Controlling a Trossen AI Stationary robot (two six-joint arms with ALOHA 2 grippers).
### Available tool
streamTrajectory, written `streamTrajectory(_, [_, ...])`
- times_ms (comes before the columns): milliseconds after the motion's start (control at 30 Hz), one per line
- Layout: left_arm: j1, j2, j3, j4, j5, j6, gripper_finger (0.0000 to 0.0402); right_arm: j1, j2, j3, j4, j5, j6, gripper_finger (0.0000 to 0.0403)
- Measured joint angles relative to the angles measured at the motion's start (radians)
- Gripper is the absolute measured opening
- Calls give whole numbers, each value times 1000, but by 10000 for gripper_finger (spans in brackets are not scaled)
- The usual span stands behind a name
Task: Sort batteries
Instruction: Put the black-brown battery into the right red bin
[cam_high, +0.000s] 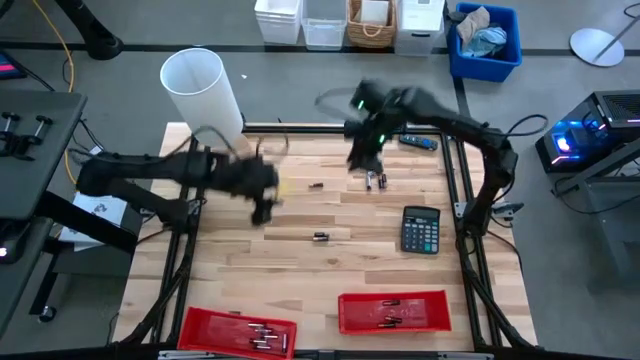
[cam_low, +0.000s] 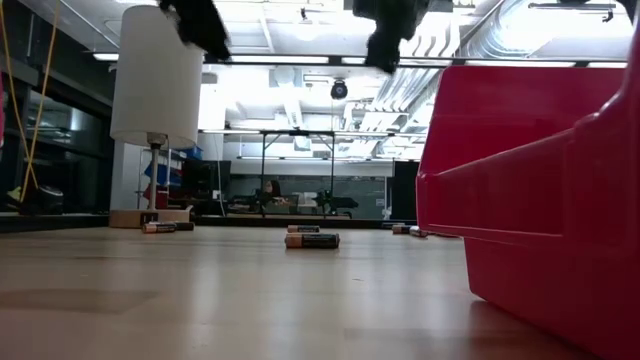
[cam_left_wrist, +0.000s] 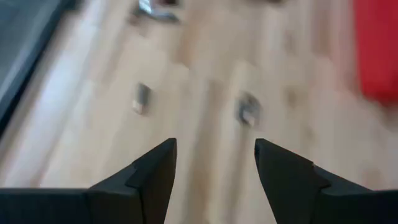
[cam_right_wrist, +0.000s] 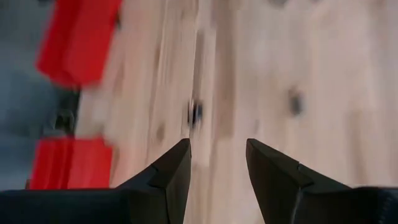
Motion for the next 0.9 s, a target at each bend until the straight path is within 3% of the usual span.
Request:
streamTrajectory(100, [180, -39, -143, 266, 115, 47, 211, 69, -6, -184, 37, 72, 37, 149])
streamTrajectory(233, [321, -48, -290, 586, 220, 44, 211, 102, -7, -386, 43, 168, 163, 149])
streamTrajectory(333, [383, -47, -383, 856, 224, -13, 211, 67, -9, -495, 131, 238, 308, 149])
streamTrajectory(467, [447, -17, -496, 1135, 283, -200, 211, -43, -9, -615, 285, 313, 581, 149])
streamTrajectory(667, [474, -10, -557, 1175, 348, -260, 211, -211, -10, -674, 316, 551, 783, 143])
streamTrajectory(767, [474, -11, -563, 1176, 353, -275, 211, -263, -11, -674, 280, 561, 807, 132])
streamTrajectory(900, [474, -10, -563, 1190, 351, -258, 211, -248, -6, -674, 281, 553, 787, 118])
